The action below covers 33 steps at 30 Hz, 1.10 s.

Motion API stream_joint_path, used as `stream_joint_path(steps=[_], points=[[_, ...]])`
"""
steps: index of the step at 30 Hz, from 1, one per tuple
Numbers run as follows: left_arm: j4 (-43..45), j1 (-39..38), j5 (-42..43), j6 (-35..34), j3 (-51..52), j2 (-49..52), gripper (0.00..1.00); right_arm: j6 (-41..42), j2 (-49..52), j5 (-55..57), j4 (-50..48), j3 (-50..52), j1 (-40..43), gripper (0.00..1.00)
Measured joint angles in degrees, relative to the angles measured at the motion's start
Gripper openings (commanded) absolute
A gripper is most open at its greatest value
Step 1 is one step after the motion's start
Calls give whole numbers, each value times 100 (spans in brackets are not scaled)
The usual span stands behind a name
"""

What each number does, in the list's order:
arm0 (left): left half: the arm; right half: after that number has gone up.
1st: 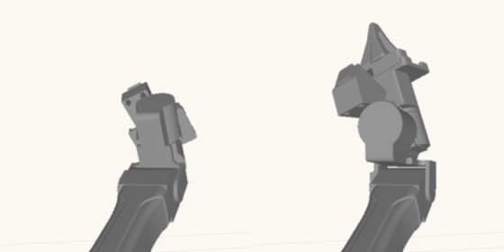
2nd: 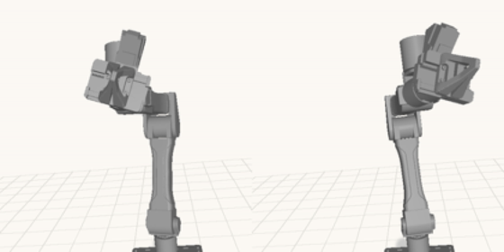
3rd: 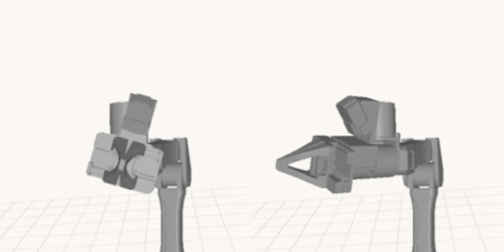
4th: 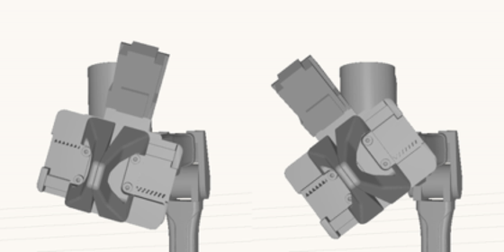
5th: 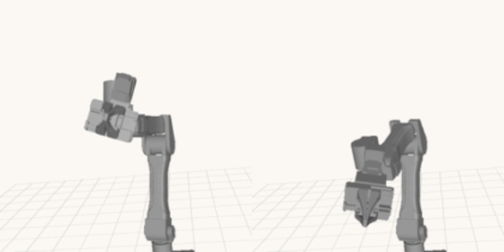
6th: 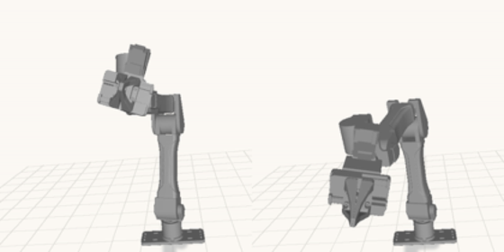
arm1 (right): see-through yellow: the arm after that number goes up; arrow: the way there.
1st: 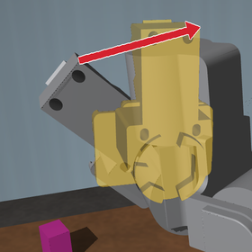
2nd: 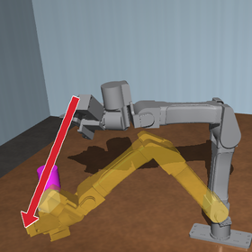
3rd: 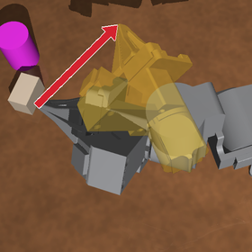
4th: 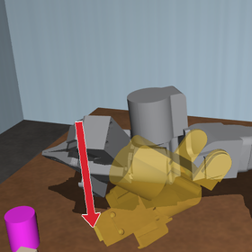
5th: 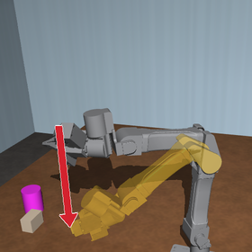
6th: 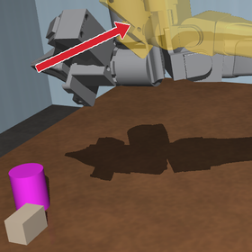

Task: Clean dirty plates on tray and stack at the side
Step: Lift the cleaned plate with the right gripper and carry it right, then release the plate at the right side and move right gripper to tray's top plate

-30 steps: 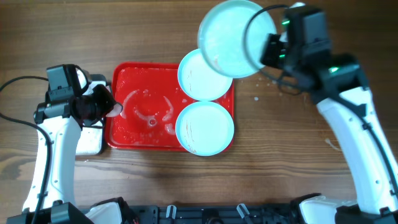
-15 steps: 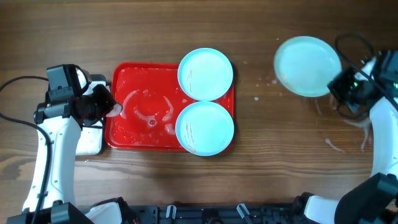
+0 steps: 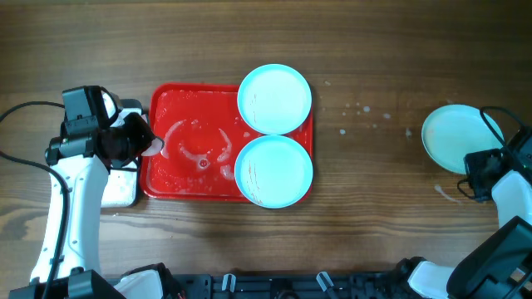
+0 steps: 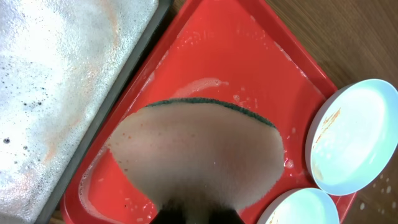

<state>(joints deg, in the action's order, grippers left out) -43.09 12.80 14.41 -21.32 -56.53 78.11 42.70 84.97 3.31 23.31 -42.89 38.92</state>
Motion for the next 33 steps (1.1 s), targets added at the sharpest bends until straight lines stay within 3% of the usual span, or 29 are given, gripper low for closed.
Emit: stream_joint_path(steps=[1,2,4,8,12,18,23,24,33], points=[[2,0,0,0,0,0,4,52,0,111,-44,42,28,8],[-2,0,0,0,0,0,4,87,0,199,-90,52,37,21],[0,0,0,0,0,0,4,125,-2,297,-284,52,42,67],[0,0,0,0,0,0,4,118,-2,313,-614,55,42,97],[0,0,0,0,0,0,4,-361,-2,-468,-695,-2,39,97],[-17,0,-2,0,0,0,4,-1222,-448,-1515,487,-1001,-365,90],[-20,0,0,0,0,0,4,-1711,-914,-1764,1049,-1910,-1440,89],[-24,0,0,0,0,0,4,-1799,-955,-1827,1167,-2028,-1969,88],[94,0,0,0,0,0,4,-1287,-944,-1421,1270,-2028,-4301,84]])
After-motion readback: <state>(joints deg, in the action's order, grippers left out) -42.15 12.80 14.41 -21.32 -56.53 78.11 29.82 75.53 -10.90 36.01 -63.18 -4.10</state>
